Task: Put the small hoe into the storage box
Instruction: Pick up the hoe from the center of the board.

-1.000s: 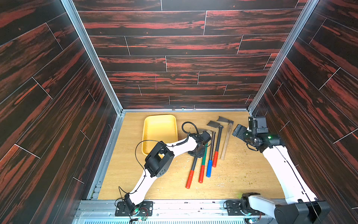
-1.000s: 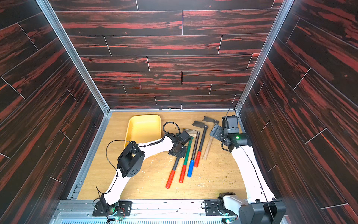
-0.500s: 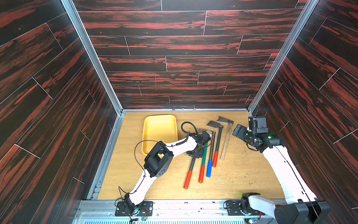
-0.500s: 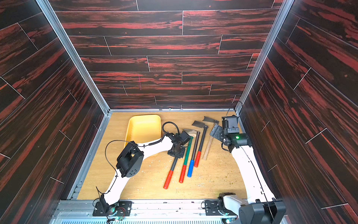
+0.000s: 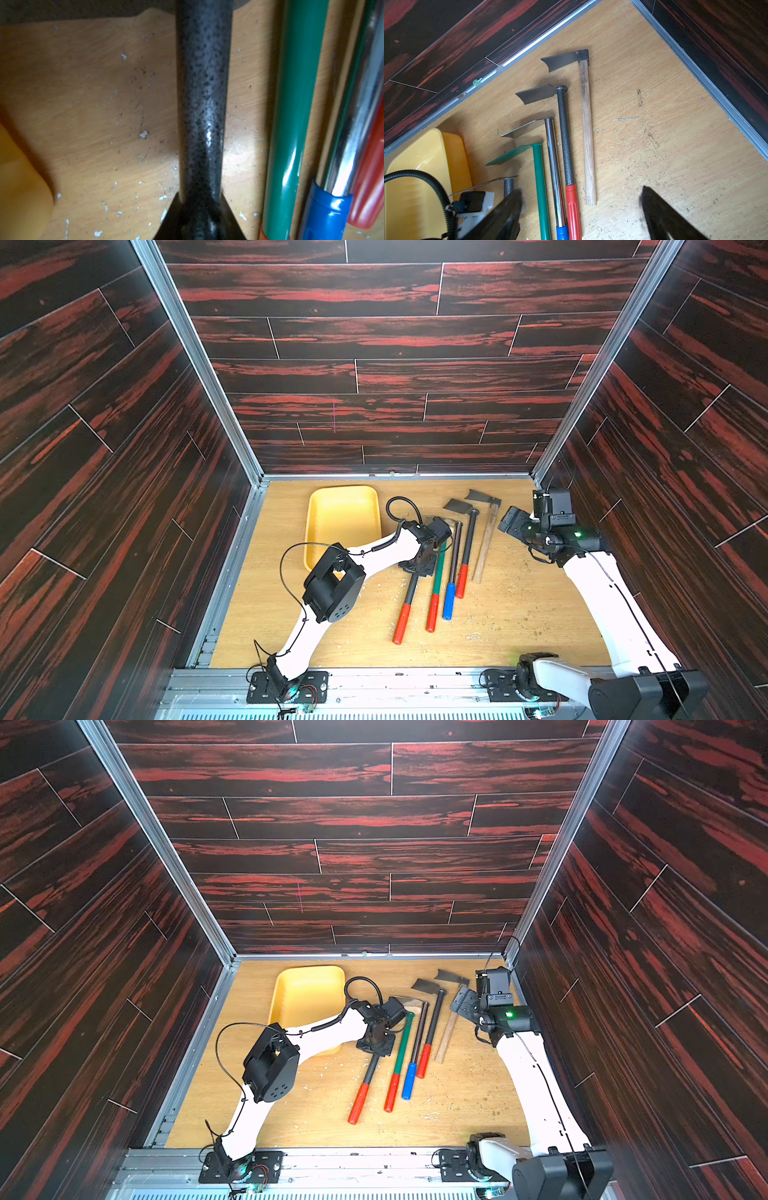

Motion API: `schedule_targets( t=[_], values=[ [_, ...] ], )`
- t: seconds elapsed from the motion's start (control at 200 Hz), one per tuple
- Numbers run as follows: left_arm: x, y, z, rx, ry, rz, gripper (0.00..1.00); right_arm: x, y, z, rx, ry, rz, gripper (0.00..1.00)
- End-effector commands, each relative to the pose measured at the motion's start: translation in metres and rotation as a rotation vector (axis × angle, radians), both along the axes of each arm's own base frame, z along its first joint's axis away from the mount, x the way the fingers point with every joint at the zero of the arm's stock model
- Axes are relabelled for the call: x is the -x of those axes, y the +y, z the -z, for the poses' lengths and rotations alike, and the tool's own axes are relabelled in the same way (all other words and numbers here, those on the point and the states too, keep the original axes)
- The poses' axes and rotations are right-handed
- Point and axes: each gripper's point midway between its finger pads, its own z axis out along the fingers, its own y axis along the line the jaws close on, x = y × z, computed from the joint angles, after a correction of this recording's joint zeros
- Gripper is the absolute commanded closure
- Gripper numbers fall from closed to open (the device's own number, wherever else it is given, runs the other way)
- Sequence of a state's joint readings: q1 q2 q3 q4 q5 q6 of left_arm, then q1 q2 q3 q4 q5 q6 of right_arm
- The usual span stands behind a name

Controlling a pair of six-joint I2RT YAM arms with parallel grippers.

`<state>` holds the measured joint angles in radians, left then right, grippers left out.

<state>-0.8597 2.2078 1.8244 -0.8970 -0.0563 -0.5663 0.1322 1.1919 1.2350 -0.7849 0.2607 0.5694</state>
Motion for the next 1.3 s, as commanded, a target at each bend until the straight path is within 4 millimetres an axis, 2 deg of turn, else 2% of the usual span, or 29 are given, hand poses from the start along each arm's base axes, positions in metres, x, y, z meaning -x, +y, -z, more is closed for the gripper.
schedule_targets(
  t=[0.0, 0.316, 0.641, 1.012, 1.293],
  values=[
    [-0.008, -0.003, -0.061, 0.058, -0.103, -0.007, 0.9, -0.001, 0.0, -0.001, -0.014, -0.002, 0.01, 0.08],
    [-0.014, -0.004, -0.09, 0.066, -0.138, 0.01, 0.9, -0.001, 0.0, -0.001, -0.02, -0.002, 0.008, 0.08],
    [-0.022, -0.006, -0.105, 0.064, -0.158, 0.016, 0.9, -0.001, 0.0, -0.001, -0.015, -0.003, 0.01, 0.08],
    [-0.044, 0.017, -0.122, 0.078, -0.174, -0.038, 0.9, -0.002, 0.0, 0.001, -0.014, -0.003, 0.009, 0.08],
    [-0.069, 0.04, -0.139, 0.084, -0.204, -0.088, 0.9, -0.002, 0.0, 0.001, -0.015, -0.003, 0.007, 0.08]
  ],
)
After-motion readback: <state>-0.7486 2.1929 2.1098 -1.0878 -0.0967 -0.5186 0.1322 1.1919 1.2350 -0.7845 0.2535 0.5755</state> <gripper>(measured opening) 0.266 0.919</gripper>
